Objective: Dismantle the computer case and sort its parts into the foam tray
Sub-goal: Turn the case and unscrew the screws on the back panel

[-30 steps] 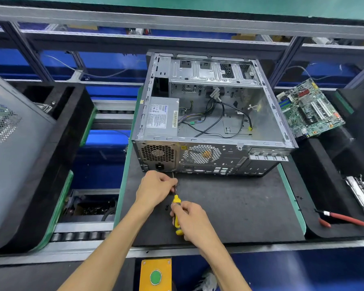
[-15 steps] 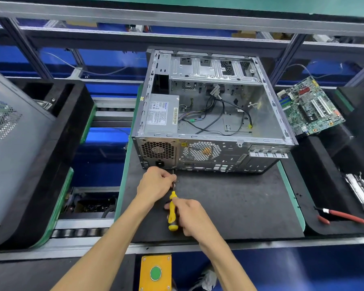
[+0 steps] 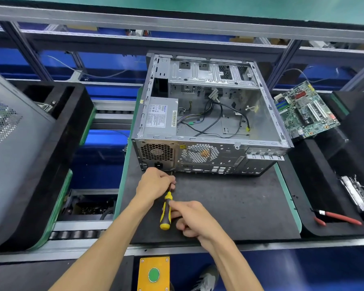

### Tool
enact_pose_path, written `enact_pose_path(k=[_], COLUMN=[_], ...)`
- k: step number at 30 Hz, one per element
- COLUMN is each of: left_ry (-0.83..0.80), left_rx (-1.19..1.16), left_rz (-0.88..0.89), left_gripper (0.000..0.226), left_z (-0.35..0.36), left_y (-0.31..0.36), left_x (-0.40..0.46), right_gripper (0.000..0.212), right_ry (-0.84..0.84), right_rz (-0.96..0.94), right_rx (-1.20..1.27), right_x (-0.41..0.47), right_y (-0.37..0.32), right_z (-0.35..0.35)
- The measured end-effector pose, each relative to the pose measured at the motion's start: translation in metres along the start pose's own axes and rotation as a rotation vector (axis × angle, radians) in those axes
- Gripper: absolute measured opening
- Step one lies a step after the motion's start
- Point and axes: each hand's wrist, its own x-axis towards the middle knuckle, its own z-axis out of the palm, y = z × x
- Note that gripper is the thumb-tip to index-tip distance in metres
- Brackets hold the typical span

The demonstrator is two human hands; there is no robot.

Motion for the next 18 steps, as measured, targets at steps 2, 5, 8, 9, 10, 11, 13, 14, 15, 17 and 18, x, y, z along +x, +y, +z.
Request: enact_pose_path(k=[2, 5, 8, 9, 10, 11, 13, 14, 15, 17, 18], left_ry=[-0.016, -0.017, 0.019, 0.017, 0.013, 0.014, 0.019, 0.018, 0.013, 0.003, 0.000], left_rx=[-0.003, 0.015, 0.034, 0.024, 0.022, 0.029, 0.033, 0.021, 0.005, -0.007, -0.006], left_rz=[-0.002, 0.018, 0.038, 0.033, 0.025, 0.019, 0.008, 0.004, 0.002, -0.002, -0.003], left_gripper=[0.029, 0.028, 0.027, 0.027, 0.028, 0.029, 0.030, 0.031, 0.031, 0.031, 0.031], left_z=[0.000, -0.002, -0.002, -0.002, -0.001, -0.001, -0.001, -0.001, -0.001, -0.001, 0.000], left_y=[-0.001, 0.000, 0.000, 0.000, -0.001, -0.002, -0.004, -0.005, -0.005, -0.005, -0.005], left_x=[0.000, -0.002, -0.001, -0.001, 0.000, 0.002, 0.004, 0.004, 0.005, 0.005, 0.004], right_gripper=[0.029, 0.033, 0.037, 0.038, 0.037, 0.035, 0.028, 0.024, 0.021, 0.024, 0.028], right_ry=[0.016, 0.093, 0.111, 0.083, 0.045, 0.005, -0.060, -0.077, -0.081, -0.089, -0.099], right_rz=[-0.023, -0.058, -0.061, -0.050, -0.032, -0.009, 0.019, 0.019, 0.019, 0.030, 0.046], right_rx=[-0.013, 0.021, 0.007, -0.001, -0.010, -0.015, 0.001, 0.024, 0.056, 0.160, 0.226], right_x=[0.000, 0.003, 0.005, 0.005, 0.003, 0.002, 0.001, 0.001, 0.001, 0.002, 0.002], right_y=[0.001, 0.000, -0.003, -0.004, -0.005, -0.006, -0.006, -0.006, -0.006, -0.005, -0.006], right_z=[0.002, 0.006, 0.005, 0.004, 0.003, 0.002, 0.002, 0.004, 0.006, 0.011, 0.014])
